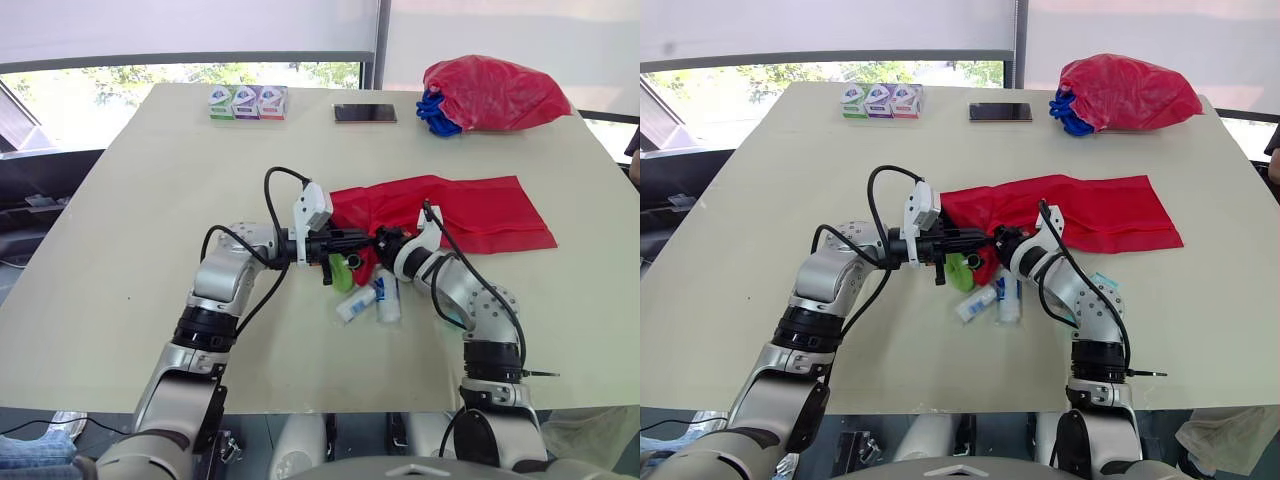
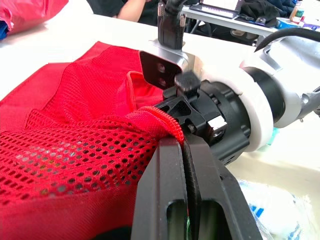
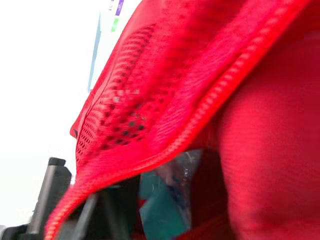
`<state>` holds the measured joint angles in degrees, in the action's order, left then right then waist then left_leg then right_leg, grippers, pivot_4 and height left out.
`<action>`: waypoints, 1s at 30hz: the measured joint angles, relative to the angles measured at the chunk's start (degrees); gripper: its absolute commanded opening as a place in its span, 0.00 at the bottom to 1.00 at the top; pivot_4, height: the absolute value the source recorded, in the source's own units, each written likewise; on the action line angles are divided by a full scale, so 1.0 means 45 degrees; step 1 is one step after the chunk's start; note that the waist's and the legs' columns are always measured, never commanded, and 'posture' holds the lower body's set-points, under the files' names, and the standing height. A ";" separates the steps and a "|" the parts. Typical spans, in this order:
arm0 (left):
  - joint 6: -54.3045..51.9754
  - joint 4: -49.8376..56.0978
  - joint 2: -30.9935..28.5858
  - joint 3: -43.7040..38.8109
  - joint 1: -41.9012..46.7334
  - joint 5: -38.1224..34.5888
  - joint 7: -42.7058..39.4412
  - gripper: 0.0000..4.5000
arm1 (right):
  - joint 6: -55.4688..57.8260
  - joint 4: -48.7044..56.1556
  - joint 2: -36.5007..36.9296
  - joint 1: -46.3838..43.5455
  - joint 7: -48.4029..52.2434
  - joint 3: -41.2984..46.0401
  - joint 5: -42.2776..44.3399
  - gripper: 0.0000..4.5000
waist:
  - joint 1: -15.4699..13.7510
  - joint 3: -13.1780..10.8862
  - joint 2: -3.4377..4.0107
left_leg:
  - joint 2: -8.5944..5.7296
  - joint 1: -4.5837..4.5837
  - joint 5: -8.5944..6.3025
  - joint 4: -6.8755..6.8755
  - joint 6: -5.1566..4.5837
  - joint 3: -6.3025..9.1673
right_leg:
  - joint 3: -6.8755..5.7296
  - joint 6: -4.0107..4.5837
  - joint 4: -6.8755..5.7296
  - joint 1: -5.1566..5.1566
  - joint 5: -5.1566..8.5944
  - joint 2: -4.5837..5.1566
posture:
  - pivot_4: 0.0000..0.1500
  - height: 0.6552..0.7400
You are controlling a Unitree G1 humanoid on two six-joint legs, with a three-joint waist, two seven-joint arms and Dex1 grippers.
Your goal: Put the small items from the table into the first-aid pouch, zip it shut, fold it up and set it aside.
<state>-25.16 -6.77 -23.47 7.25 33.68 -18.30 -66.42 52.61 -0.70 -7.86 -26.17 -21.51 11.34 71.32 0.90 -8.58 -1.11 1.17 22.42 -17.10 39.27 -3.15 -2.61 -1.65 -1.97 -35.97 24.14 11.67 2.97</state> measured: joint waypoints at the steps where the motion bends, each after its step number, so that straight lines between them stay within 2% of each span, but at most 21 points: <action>1: 0.0125 -0.0237 0.0000 0.0020 0.0101 0.0004 -0.0096 0.00 | 0.0172 0.0136 0.0192 0.0000 0.0004 -0.0082 -0.0143 0.71 | -0.0024 0.0000 0.0000 | -0.0004 0.0002 0.0000 0.0001 0.0000 0.0001 | -0.0003 0.0000 0.0001 -0.0001 0.0000 0.0003 | 1.00 1.00; 17: 0.1496 -0.2422 -0.0140 0.0505 0.0915 0.0032 -0.0612 0.00 | 0.1011 0.1166 0.0937 0.0383 -0.0070 -0.0209 -0.0571 0.71 | -0.0018 0.0001 0.0000 | -0.0004 0.0004 -0.0005 0.0000 -0.0008 0.0000 | -0.0001 -0.0001 0.0008 -0.0001 0.0000 0.0002 | 1.00 1.00; 20: 0.1534 -0.2605 -0.0166 0.0505 0.0979 0.0092 -0.0639 0.00 | 0.1056 0.1243 0.0901 0.0383 -0.0073 -0.0244 -0.0642 0.52 | -0.0014 0.0001 0.0000 | -0.0004 0.0004 -0.0005 -0.0001 -0.0009 -0.0001 | 0.0000 -0.0001 0.0008 0.0000 0.0000 0.0002 | 1.00 1.00; 23: 0.1550 -0.2986 -0.0372 0.0485 0.0992 0.0299 -0.0449 0.00 | 0.1232 0.1533 0.0818 0.0410 -0.0058 -0.0449 -0.0654 0.20 | 0.0005 0.0001 0.0000 | 0.0002 0.0003 -0.0005 -0.0001 -0.0009 0.0002 | -0.0002 -0.0001 0.0005 0.0001 0.0000 -0.0004 | 1.00 1.00; 25: 0.1574 -0.3116 -0.0374 0.0486 0.1004 0.0306 -0.0451 0.00 | 0.1255 0.1552 0.0795 0.0412 -0.0049 -0.0484 -0.0654 0.03 | 0.0003 0.0001 0.0000 | 0.0002 0.0003 -0.0005 0.0000 -0.0009 0.0003 | -0.0003 -0.0001 0.0005 0.0001 0.0000 -0.0004 | 1.00 1.00; 30: 0.2037 -0.3833 -0.0477 0.0480 0.1338 0.0536 -0.0461 0.00 | 0.1556 0.1829 0.0998 0.0531 0.0022 -0.0563 -0.0652 0.01 | -0.0020 0.0001 -0.0001 | -0.0002 0.0007 -0.0005 0.0001 -0.0010 0.0001 | -0.0003 -0.0001 0.0009 0.0000 0.0000 0.0000 | 1.00 1.00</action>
<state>-15.99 -24.02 -25.62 9.41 39.70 -15.89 -68.50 59.61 7.53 -3.36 -23.78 -21.42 8.80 68.39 0.81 -8.57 -1.11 1.16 22.45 -17.12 39.28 -3.20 -2.61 -1.66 -1.97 -35.93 24.14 11.67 2.97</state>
